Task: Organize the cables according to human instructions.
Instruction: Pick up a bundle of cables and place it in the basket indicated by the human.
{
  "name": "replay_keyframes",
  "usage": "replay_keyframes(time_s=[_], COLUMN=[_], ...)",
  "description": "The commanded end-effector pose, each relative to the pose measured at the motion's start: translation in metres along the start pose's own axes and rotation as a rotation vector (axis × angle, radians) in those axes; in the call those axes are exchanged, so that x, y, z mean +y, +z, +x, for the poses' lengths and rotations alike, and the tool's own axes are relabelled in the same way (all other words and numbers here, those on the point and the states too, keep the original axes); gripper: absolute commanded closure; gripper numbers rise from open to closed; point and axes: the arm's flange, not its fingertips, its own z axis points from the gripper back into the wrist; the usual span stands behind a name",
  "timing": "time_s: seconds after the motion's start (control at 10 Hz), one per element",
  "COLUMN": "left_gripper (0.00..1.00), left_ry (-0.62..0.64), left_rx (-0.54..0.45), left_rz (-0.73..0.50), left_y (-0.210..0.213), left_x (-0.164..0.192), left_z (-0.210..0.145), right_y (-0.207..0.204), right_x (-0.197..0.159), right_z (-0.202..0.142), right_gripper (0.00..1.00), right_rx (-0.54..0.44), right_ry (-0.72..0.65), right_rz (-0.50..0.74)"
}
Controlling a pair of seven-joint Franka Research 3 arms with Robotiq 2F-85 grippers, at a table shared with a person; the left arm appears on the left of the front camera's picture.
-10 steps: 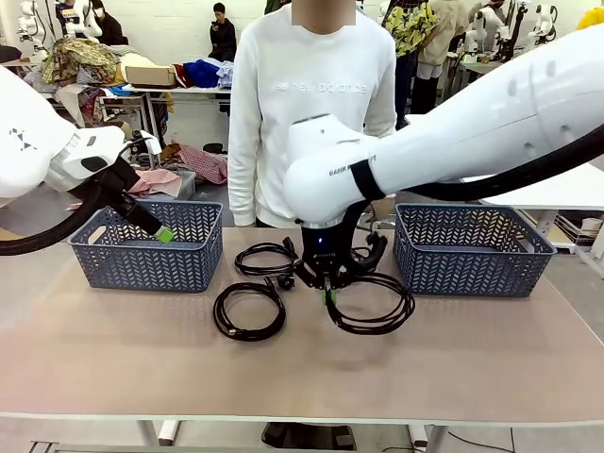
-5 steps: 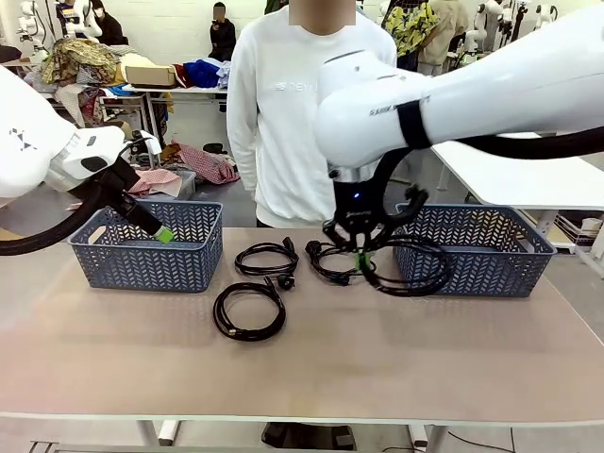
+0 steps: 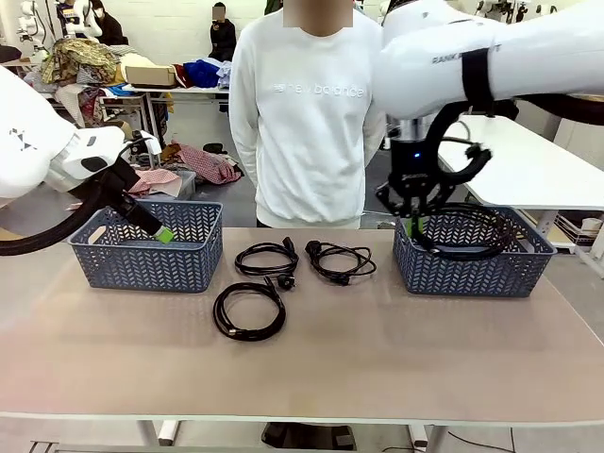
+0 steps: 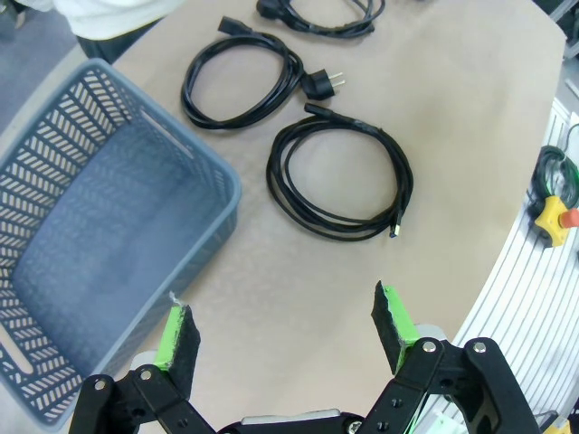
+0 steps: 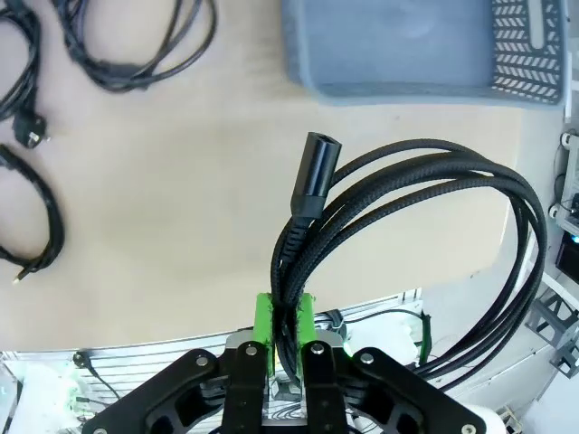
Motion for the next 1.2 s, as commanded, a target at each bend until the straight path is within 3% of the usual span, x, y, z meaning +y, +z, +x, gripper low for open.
replay_keyframes(time_s=[0.0, 0.4, 0.5, 1.0, 1.1], left_gripper=[0.0, 0.0, 0.0, 0.0, 0.0], left_ry=[-0.009, -0.009, -0.009, -0.009, -0.009], left_rx=[-0.013, -0.013, -0.013, -0.013, -0.013], left_rz=[-0.018, -0.018, -0.018, -0.018, -0.018], left_y=[0.0, 0.0, 0.0, 0.0, 0.0], left_x=[0.003, 0.003, 0.003, 0.003, 0.003], left_z=[-0.002, -0.002, -0.002, -0.002, -0.002], right_y=[-0.001, -0.003, -0.005, -0.005, -0.006], right_x=[-0.024, -0.058, -0.049, -0.049, -0.049], right_z=[0.013, 0.044, 0.034, 0.034, 0.035], right_gripper=[1.0, 1.0, 1.0, 1.0, 0.88], right_rx=[-0.017, -0.041, 0.004, 0.004, 0.001], right_ry=[0.02, 0.024, -0.003, -0.003, 0.01], right_rz=[-0.018, 0.022, -0.001, -0.001, 0.001])
